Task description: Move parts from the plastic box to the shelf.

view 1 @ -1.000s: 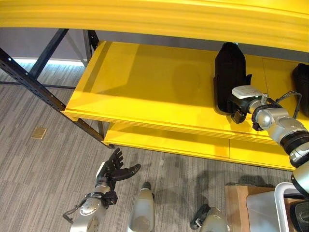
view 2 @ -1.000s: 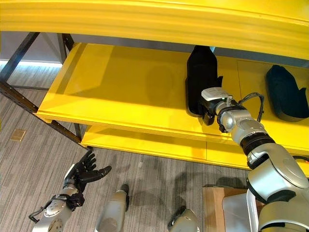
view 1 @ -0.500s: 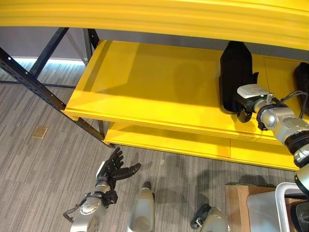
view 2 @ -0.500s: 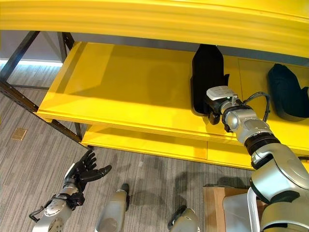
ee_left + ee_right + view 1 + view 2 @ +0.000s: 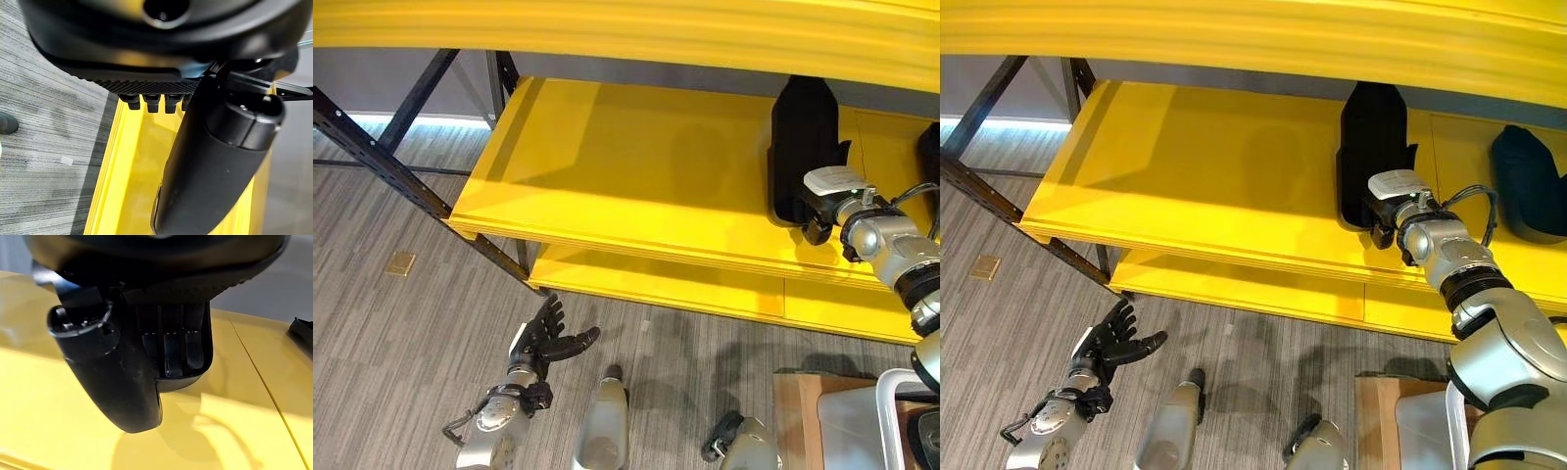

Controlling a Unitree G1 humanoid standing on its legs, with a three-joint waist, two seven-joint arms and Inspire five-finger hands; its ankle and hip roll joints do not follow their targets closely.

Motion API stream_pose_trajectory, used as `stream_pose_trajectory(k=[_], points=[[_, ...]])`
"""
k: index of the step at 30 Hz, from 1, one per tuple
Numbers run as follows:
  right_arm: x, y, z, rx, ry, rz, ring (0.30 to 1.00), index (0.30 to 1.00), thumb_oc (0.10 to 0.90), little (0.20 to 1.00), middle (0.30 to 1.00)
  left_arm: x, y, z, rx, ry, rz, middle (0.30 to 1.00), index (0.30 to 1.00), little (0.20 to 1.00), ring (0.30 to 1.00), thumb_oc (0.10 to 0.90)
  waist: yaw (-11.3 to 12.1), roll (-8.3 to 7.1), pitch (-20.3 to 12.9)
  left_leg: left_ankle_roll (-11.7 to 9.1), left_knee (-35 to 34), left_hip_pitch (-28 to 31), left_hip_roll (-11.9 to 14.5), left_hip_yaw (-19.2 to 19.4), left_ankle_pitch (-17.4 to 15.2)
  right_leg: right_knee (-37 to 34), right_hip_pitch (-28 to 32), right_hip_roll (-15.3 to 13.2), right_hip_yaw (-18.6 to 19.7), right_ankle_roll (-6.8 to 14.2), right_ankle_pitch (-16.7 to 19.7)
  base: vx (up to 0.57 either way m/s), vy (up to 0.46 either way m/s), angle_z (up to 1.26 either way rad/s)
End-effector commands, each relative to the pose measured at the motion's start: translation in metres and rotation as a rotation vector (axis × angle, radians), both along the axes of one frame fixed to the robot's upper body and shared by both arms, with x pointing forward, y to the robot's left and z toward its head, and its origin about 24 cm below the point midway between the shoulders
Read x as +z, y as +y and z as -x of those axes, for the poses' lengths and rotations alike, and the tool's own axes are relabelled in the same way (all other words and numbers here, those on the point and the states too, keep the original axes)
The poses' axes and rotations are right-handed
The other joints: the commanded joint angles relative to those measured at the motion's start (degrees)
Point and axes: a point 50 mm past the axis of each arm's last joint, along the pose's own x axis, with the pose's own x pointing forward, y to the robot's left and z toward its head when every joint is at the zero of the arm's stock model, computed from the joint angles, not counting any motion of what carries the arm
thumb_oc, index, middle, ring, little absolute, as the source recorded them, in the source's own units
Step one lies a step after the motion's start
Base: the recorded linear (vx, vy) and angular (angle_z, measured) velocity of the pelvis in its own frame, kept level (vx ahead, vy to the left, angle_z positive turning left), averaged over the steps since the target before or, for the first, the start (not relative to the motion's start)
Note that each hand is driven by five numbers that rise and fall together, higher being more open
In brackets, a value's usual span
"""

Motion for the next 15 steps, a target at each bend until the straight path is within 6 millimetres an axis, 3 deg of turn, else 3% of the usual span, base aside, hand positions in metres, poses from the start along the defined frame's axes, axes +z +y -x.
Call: stream_pose_trajectory(k=[1, 3, 4, 15], points=[[0.0791, -0.0069, -0.0040, -0.036, -0.273, -0.001, 0.432, 0.432, 0.494, 0.432, 0.432, 0.0458, -0.0010, -0.0180, -0.073, -0.245, -0.022, 1.000, 1.000, 1.000, 1.000, 0.900, 1.6, -0.61, -2.2, 0.9, -1.4, 0.7, 2.3, -3.6, -1.2, 1.2, 1.1, 0.5, 1.6, 1.3, 2.8, -0.01, -0.006, 0.03], [0.0790, -0.0044, -0.0050, -0.031, -0.267, -0.003, 0.962, 0.962, 0.873, 0.962, 0.962, 0.0458, -0.0011, -0.0178, -0.070, -0.247, -0.019, 1.000, 1.000, 1.000, 1.000, 0.900, 1.6, -0.67, -2.1, 0.9, -1.6, 0.8, 2.3, -3.5, -1.1, 1.2, 1.0, 0.6, 1.7, 1.3, 2.9, 0.00, -0.001, 0.02], [0.0781, -0.0038, -0.0054, -0.030, -0.263, -0.004, 1.000, 1.000, 0.900, 1.000, 1.000, 0.0458, -0.0004, -0.0178, -0.067, -0.246, -0.020, 1.000, 1.000, 1.000, 1.000, 0.900, 1.6, -0.68, -2.0, 0.9, -1.5, 0.7, 2.3, -3.6, -1.1, 1.3, 1.0, 0.6, 1.7, 1.3, 2.9, 0.00, 0.000, 0.00], [0.0758, 0.0000, -0.0064, -0.016, -0.254, -0.021, 1.000, 1.000, 0.900, 1.000, 1.000, 0.0454, 0.0012, -0.0167, -0.061, -0.242, -0.018, 1.000, 1.000, 1.000, 1.000, 0.900, 1.7, -0.73, -1.6, 0.9, -1.3, 0.4, 2.3, -3.6, -1.1, 1.6, 0.7, 0.8, 1.6, 1.2, 2.9, 0.00, 0.000, 0.00]])
